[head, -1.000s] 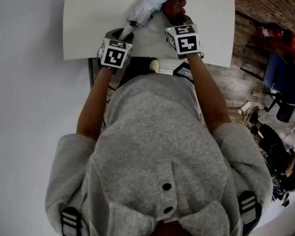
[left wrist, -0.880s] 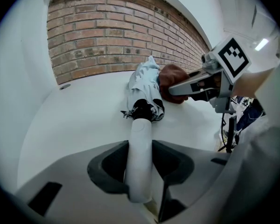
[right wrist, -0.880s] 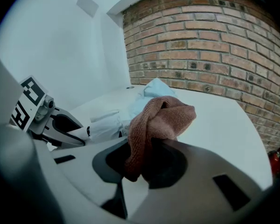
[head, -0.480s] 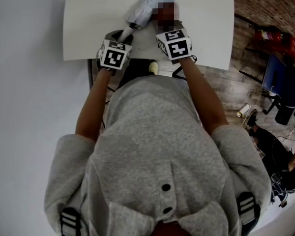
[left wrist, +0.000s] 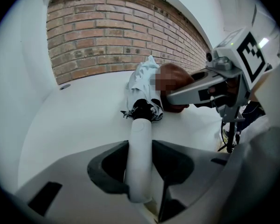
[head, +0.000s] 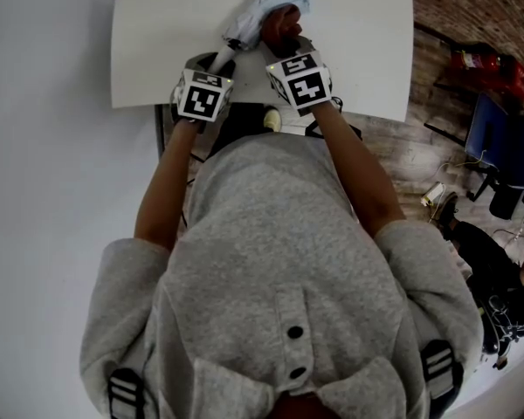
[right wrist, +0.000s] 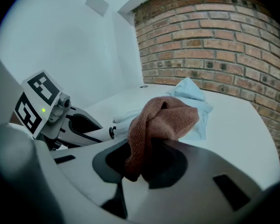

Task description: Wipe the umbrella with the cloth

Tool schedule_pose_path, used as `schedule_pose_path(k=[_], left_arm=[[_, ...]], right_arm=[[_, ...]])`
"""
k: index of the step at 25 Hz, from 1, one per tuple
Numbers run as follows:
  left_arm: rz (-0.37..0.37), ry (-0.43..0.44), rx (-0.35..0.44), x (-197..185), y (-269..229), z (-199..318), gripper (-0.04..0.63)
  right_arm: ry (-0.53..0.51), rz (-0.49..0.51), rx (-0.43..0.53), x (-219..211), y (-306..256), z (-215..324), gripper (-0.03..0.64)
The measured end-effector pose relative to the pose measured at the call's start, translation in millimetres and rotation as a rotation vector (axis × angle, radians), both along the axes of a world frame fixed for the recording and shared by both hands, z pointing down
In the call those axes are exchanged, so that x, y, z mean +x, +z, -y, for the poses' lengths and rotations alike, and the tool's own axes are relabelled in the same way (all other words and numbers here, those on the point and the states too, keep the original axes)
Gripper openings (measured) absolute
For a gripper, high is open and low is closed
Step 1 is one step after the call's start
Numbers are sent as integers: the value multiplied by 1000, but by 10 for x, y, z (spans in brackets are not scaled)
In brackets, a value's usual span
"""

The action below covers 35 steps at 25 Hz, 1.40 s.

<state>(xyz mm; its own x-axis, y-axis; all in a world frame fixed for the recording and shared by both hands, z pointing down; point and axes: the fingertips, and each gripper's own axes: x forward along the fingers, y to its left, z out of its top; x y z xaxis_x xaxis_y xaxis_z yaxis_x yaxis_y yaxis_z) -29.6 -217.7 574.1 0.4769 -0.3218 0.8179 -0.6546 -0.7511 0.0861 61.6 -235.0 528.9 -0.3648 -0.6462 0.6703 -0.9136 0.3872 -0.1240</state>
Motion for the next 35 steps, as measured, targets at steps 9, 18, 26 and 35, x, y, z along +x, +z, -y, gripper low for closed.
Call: schedule_pose_path(k=[9, 18, 26, 35], left_arm=[[-7, 5, 2, 9, -27, 11, 153], [-17, 8, 7, 18, -19, 10, 153], [-25, 18, 4, 82, 25, 125, 153], [-31, 11, 11, -49, -30, -32, 153]], right_arm=[[-26, 28, -2, -196, -122, -23, 81], [-93, 80, 5, -484, -276, -5, 81], [-172, 118, 18, -667, -415, 181, 81], [-335, 226, 17, -1052, -826, 39, 81]])
